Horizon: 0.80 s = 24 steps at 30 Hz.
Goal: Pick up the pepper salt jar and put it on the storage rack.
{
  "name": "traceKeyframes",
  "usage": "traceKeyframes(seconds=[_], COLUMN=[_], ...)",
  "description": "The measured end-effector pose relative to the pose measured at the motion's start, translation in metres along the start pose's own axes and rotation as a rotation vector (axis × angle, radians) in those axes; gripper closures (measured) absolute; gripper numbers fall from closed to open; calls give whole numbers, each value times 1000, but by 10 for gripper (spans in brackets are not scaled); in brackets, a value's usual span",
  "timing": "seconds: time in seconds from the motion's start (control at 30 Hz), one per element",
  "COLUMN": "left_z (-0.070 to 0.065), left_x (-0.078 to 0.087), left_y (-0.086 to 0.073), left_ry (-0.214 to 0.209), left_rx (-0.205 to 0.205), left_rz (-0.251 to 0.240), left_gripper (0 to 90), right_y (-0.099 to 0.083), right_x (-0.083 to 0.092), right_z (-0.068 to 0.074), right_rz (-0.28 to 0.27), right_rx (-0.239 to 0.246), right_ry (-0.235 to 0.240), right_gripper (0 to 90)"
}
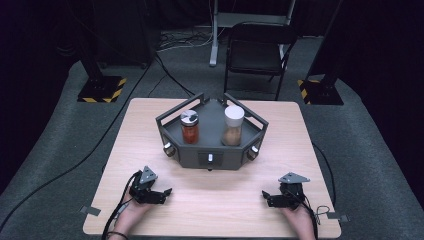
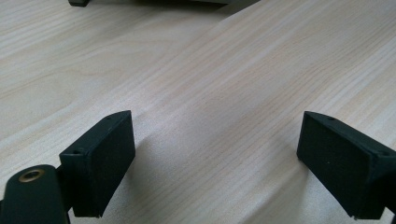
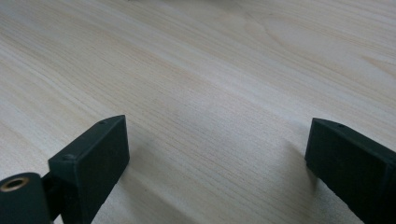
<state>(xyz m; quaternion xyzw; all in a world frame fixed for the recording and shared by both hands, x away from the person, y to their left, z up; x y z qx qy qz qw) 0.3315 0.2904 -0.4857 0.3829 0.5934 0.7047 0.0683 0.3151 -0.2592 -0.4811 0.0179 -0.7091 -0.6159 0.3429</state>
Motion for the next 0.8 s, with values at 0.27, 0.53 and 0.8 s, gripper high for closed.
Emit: traceKeyframes(seconds=[0.27, 0.53, 0.8], left_z=[0, 0, 0], left_x=[0, 0, 0], left_y=[0, 0, 0], left_ry=[0, -1, -1], left_rx=[0, 0, -1], left_rz=[0, -1, 0], left_gripper=[109, 109, 109], right_y=[0, 0, 0], right_x=[0, 0, 0], right_z=[0, 1, 1], right_rz=[1, 2, 3], right_rx=[-1, -1, -1], right_ry=[0, -2, -2], right_gripper=[50, 45, 44])
Point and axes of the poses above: each handheld gripper's, and its own axes: x roughly backward along the jaws, y roughly out of its top, z roughly to its left, the point moved 7 cm from there along -x, roughly forward along the jaws, and after that the axes turned 15 degrees about -z, right-handed, at the moved point
